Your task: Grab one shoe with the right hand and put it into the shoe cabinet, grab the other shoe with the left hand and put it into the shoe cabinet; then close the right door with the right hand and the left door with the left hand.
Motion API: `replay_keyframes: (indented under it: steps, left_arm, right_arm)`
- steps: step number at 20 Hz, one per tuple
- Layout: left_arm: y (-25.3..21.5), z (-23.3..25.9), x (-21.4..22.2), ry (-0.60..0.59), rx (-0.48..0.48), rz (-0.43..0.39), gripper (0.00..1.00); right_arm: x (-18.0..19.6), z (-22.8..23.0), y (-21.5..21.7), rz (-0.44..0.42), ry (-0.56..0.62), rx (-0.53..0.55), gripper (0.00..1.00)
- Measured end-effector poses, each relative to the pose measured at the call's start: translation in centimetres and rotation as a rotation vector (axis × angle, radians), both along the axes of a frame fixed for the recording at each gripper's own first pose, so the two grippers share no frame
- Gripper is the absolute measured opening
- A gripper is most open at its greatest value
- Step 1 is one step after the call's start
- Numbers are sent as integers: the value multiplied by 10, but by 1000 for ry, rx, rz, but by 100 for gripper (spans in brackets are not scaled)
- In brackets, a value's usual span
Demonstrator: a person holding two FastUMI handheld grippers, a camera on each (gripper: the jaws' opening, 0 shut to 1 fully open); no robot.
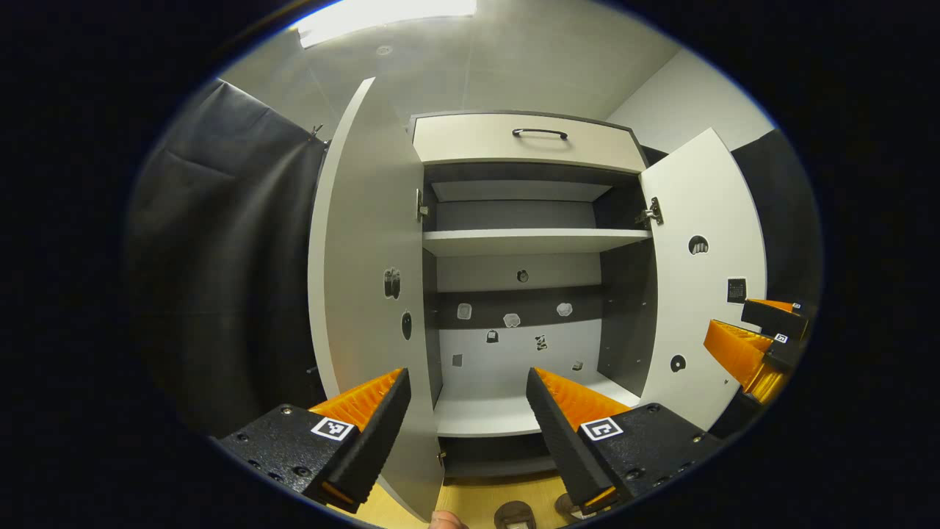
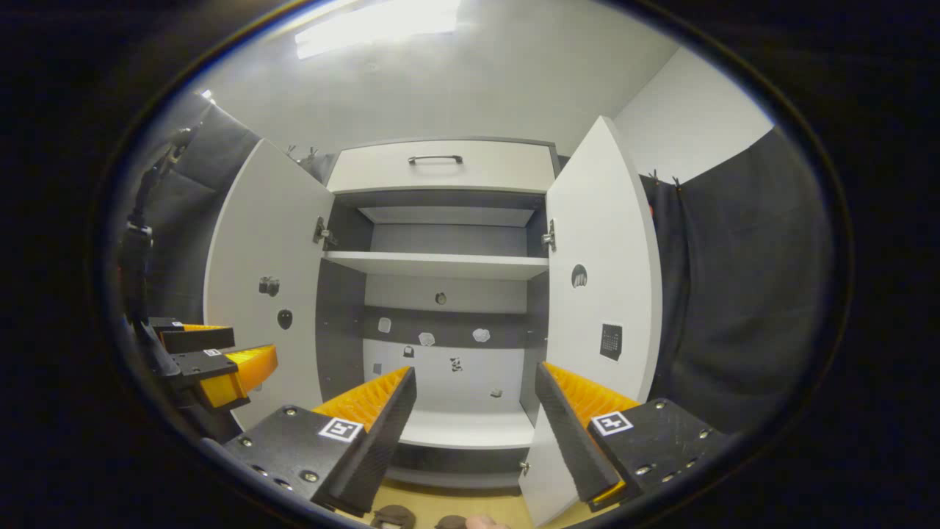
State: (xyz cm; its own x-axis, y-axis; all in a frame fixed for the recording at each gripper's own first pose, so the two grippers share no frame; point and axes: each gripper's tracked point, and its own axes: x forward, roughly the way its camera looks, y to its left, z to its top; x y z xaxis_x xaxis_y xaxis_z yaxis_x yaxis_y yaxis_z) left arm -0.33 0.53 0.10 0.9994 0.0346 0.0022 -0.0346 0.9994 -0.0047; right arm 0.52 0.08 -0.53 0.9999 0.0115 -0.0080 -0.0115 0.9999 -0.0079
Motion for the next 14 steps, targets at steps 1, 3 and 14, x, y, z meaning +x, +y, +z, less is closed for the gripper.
replay_keyframes:
  steps: [1,3,14]
  left_arm:
    - [1,0,-1,0,0,4,96]
    - [4,0,-1,-1,1,13,96]
    - [31,1,-10,0,20,84,96]
  right_arm:
    - [1,-2,0,4,3,-1,97]
    - [4,-17,5,20,34,1,98]
    - [-32,-317,31,95,585,-57,98]
